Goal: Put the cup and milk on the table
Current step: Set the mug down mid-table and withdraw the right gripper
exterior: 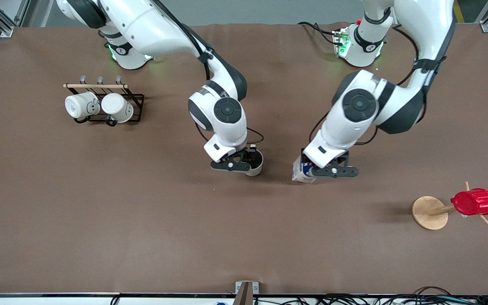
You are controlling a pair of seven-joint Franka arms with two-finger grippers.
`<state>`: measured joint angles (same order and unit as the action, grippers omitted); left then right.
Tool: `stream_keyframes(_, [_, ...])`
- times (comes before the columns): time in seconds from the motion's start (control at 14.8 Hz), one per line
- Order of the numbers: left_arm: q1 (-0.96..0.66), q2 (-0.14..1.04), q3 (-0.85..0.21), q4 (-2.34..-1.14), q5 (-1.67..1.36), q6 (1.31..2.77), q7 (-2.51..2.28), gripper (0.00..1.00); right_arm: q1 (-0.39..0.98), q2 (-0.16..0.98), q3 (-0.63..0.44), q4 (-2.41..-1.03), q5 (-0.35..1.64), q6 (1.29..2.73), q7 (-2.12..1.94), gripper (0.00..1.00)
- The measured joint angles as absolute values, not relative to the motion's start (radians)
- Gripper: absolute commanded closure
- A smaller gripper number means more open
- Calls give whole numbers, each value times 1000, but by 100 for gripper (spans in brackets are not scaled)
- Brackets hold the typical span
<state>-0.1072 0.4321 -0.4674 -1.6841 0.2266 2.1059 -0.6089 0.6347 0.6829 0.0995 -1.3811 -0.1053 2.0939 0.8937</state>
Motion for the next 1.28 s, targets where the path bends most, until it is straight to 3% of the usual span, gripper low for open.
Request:
stream_keyframes(0.47, [-124, 519, -566, -1621, 337, 2062, -801, 100, 322, 311, 93, -1372, -106, 1701, 858, 0])
stream_keyframes(0.94, [-144, 529, -585, -1622, 345, 2051, -838, 99, 70, 148, 83, -1380, -108, 1575, 475, 0])
stream_keyframes(1.28, [-153, 566, -597, -1618, 420, 2051, -864, 99, 37, 71, -25, -1385, -74, 1500, 226, 0])
